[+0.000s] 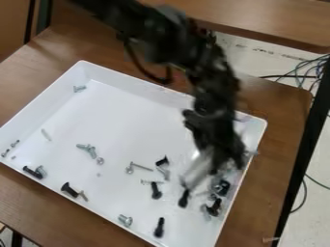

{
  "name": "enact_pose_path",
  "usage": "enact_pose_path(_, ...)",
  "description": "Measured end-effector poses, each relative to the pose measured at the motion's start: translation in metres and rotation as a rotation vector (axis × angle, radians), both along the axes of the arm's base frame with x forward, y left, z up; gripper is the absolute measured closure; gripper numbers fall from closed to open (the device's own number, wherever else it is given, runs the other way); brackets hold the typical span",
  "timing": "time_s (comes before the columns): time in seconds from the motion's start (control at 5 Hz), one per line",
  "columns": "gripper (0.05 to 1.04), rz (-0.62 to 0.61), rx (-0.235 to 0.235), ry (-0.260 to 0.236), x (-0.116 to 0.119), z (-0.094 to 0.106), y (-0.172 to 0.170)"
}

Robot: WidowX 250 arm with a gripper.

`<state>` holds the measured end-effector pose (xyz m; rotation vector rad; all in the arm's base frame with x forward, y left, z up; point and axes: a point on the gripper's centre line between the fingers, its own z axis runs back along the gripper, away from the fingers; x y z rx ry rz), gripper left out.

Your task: Sweep into pile

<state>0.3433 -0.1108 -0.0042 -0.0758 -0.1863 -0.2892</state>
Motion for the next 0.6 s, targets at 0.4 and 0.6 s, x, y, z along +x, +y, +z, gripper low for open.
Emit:
enact_pose_path(0.4,0.726,0.224,0.074,0.017,0.002,0.019,0.09)
enact_pose_path(0.6,0.726,0.253,0.139,0.066,-0.004,0.022,0.139)
